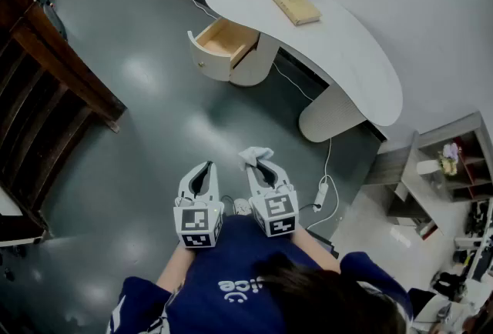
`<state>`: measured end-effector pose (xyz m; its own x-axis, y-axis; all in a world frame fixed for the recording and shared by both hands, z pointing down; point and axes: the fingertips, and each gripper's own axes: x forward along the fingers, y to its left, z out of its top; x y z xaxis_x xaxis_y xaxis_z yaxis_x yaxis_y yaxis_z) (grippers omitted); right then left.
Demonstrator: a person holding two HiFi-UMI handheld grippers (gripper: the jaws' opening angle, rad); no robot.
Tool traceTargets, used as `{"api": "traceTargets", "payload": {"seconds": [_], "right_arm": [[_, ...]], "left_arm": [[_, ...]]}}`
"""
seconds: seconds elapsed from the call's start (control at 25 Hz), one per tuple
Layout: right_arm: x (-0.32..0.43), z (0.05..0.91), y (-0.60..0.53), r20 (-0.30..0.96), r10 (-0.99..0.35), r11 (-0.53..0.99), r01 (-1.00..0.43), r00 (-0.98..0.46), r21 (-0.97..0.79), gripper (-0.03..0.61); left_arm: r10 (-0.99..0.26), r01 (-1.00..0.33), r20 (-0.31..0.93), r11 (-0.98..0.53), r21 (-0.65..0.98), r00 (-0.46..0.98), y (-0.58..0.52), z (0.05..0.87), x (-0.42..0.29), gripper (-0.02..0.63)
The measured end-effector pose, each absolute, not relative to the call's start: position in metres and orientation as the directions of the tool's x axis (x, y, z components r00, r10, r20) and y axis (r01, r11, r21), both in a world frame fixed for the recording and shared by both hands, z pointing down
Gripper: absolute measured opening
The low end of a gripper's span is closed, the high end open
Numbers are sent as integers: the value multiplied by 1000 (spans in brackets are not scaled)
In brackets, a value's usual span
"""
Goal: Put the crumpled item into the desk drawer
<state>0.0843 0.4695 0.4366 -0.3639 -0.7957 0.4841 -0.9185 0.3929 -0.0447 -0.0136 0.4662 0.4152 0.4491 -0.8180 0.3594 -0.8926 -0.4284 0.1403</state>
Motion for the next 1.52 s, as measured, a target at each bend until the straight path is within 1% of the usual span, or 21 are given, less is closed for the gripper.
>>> {"api": "traceTargets", "payload": {"seconds": [0.32, 0.72, 1.0, 1.24, 1.52], "right_arm": [[74, 434, 454, 472, -806, 370, -926, -358, -71, 57], [36, 432, 432, 427, -844, 333, -941, -324, -55, 58], [18, 438, 421, 437, -842, 316, -946, -316, -74, 58], [19, 449, 401, 452, -834, 302, -948, -316, -103, 58], [22, 454, 351, 450, -825, 332, -938, -341, -103, 58]], "left_arm": [[-813, -886, 356, -442, 140, 462, 452, 415, -24, 3], [-798, -868, 349, -481, 123, 491, 429, 421, -59, 3], [-778, -857, 369, -502, 120, 508, 418, 427, -76, 3], [-782, -864, 380, -491, 112, 494, 398, 431, -85, 4], [-808, -895, 395, -433, 107, 438, 359, 436, -96, 3]]}}
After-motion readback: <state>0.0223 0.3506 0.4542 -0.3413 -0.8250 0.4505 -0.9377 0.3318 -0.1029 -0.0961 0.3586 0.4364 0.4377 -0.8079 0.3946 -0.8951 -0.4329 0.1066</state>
